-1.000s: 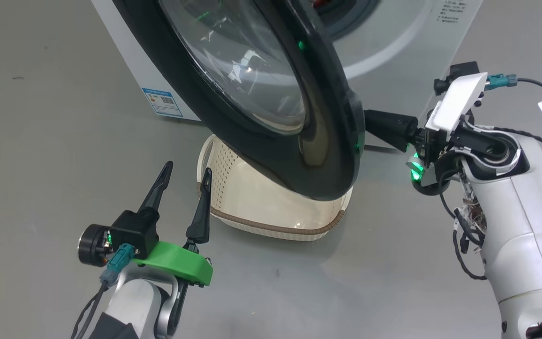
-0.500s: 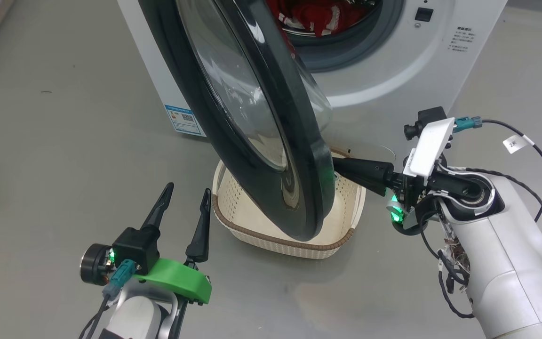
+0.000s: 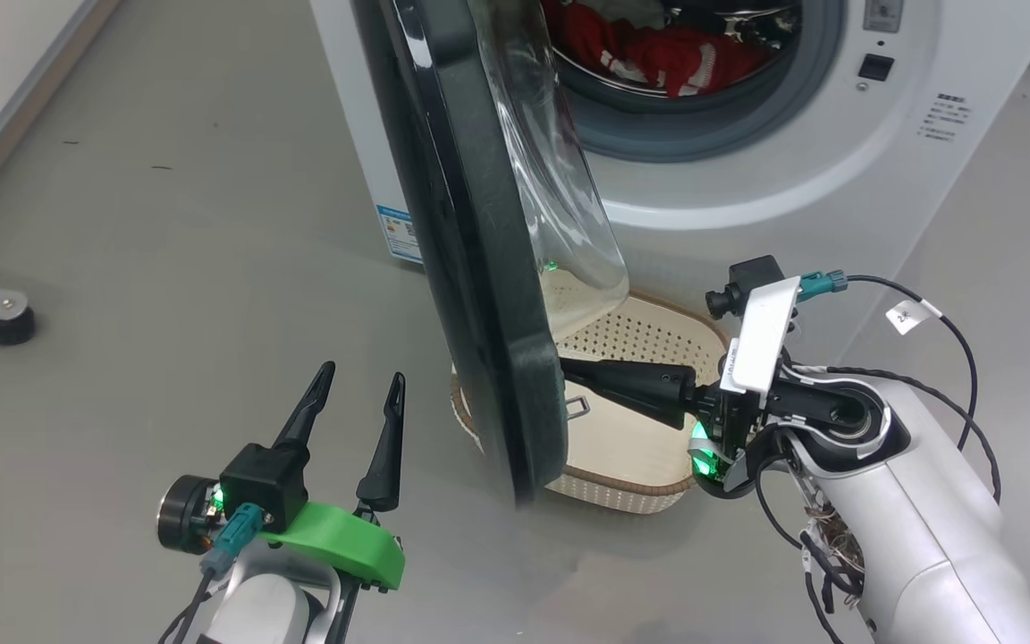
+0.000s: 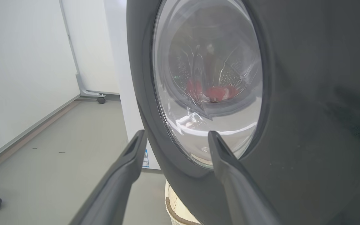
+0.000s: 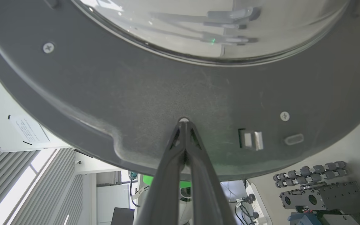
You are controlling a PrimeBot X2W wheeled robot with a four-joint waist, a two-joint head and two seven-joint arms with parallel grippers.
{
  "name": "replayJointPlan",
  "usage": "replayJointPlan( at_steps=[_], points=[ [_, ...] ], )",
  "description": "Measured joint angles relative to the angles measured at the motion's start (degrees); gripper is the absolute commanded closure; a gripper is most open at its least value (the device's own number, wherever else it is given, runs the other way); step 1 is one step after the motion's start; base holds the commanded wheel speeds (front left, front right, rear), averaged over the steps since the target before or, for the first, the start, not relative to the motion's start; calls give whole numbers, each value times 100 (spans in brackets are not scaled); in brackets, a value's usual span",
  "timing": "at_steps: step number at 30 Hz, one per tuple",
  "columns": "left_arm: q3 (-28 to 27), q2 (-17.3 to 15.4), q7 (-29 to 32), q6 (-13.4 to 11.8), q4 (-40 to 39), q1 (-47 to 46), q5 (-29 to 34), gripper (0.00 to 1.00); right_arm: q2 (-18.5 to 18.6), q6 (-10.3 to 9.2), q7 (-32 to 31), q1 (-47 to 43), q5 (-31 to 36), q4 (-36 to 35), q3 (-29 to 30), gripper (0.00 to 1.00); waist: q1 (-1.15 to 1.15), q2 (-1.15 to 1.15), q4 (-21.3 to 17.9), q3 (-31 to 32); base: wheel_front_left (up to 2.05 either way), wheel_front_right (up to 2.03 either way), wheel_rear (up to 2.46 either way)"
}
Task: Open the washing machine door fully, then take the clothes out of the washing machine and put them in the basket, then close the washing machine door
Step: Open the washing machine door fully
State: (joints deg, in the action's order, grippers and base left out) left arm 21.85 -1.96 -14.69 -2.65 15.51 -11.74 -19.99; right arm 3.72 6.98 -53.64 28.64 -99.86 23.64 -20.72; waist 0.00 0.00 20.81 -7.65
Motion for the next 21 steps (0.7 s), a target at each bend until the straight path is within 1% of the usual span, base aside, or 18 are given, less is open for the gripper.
replayJointPlan(
  at_steps=[14,21],
  points=[
    [-1,-1,0,1,2,76,-1,0,7,0,363,-107,-246,-205,-526,100,0,0,478,69,0,0,0],
    [-103,-9,0,0,-21,142,0,0,7,0,542,-107,-300,-227,-731,100,0,0,575,91,0,0,0]
  ],
)
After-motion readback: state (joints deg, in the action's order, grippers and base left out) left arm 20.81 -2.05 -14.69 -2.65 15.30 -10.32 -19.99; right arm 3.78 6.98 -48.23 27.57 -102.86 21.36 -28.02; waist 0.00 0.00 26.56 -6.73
